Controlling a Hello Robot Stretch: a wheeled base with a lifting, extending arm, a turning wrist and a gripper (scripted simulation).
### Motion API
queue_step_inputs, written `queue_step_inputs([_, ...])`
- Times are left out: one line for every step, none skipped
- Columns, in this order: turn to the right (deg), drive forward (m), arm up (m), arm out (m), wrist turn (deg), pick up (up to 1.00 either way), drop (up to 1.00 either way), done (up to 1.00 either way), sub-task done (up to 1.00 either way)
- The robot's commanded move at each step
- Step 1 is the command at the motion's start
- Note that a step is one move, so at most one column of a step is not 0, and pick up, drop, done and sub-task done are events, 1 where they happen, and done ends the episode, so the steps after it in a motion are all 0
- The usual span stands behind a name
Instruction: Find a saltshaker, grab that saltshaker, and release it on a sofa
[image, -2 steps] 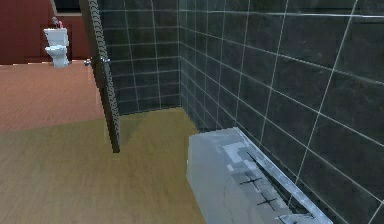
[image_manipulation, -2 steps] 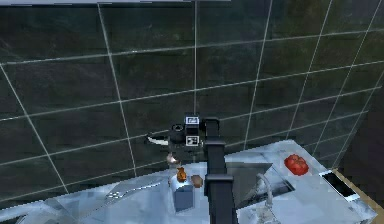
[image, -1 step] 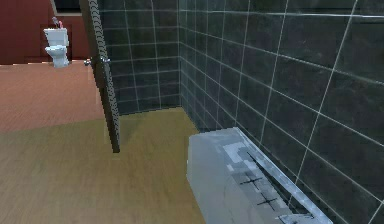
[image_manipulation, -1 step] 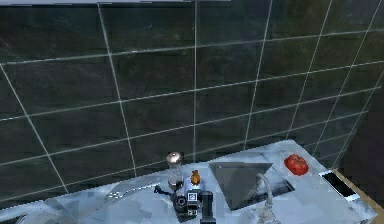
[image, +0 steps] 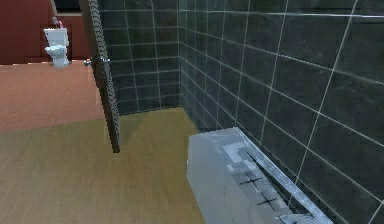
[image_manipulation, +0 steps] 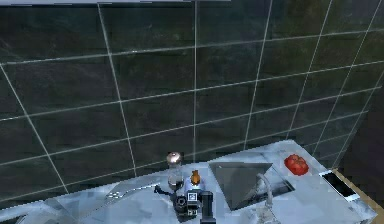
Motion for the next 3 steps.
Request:
queue_step_inputs([0.0,0.00,0.10,0.00,0.0,0.00,0.00,0.00,0.00])
queue_step_inputs([0.0,0.00,0.36,0.00,0.0,0.00,0.00,0.00,0.00])
queue_step_inputs([0.0,0.00,0.00,0.00,-45.0,0.00,0.00,0.00,0.00])
